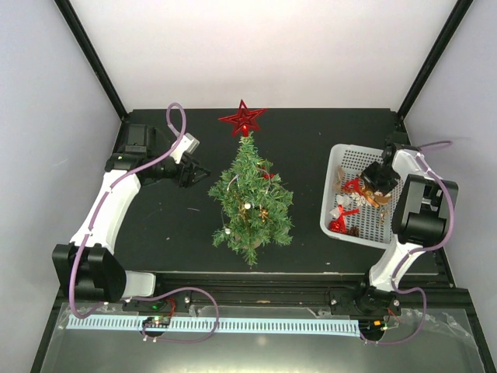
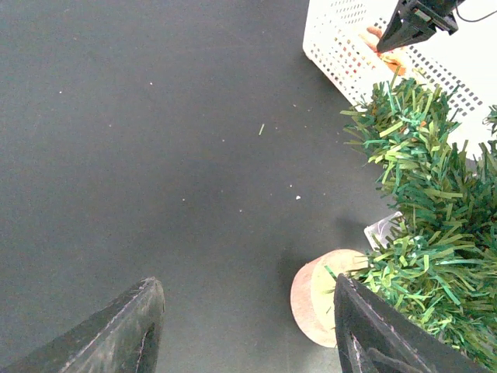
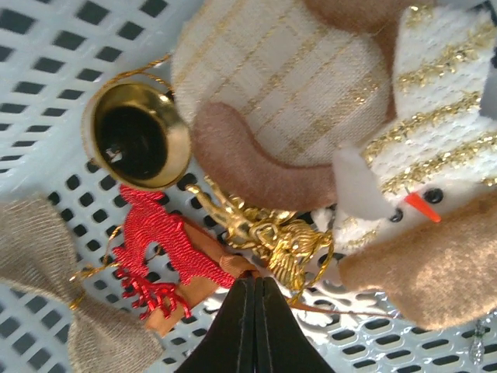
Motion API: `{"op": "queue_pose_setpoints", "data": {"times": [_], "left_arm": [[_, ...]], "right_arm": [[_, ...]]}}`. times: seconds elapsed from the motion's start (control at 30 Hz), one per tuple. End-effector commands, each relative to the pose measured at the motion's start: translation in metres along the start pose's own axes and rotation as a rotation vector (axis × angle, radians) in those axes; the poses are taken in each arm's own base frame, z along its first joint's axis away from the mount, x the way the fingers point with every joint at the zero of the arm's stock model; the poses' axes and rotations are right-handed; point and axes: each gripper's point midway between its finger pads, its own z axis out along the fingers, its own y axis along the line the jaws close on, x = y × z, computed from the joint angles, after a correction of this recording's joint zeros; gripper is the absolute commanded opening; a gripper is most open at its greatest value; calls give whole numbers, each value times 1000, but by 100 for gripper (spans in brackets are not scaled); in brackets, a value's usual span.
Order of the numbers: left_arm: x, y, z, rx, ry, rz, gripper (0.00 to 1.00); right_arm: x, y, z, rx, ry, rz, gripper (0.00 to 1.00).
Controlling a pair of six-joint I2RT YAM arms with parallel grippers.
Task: Decorate the small christmas tree
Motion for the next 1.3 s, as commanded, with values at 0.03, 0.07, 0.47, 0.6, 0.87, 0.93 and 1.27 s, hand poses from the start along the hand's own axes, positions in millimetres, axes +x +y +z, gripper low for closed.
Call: {"op": "queue_pose_setpoints", "data": {"times": [0.03,0.07,0.47,0.6,0.87,0.93,1.27], "left_arm": [[-10,-10,-8,25,-47,23,61],[-11,-10,-9,26,-50,26,61],[-30,-24,-20,66,-87,33,63],[-40,-29,-29,60,-100,51,63],[-48,-38,-43,33,-124,72,63],[-48,-39,-45,23,-125,71,63],[-42,-84,-87,91,-165,140,56]], "right_arm": [[-3,24,-39,-108,-69,-34,1],[-3,27,-49,-124,-82,-34,1],[25,-15,-165,5,-320,-62,1],[64,23,-217,-284,-380,-158,1],[172,65,-341,-717,-428,-524,1],[196,64,-365,-810,-410,-598,1],[271,60,-425,-1116,-220,-818,1]]}}
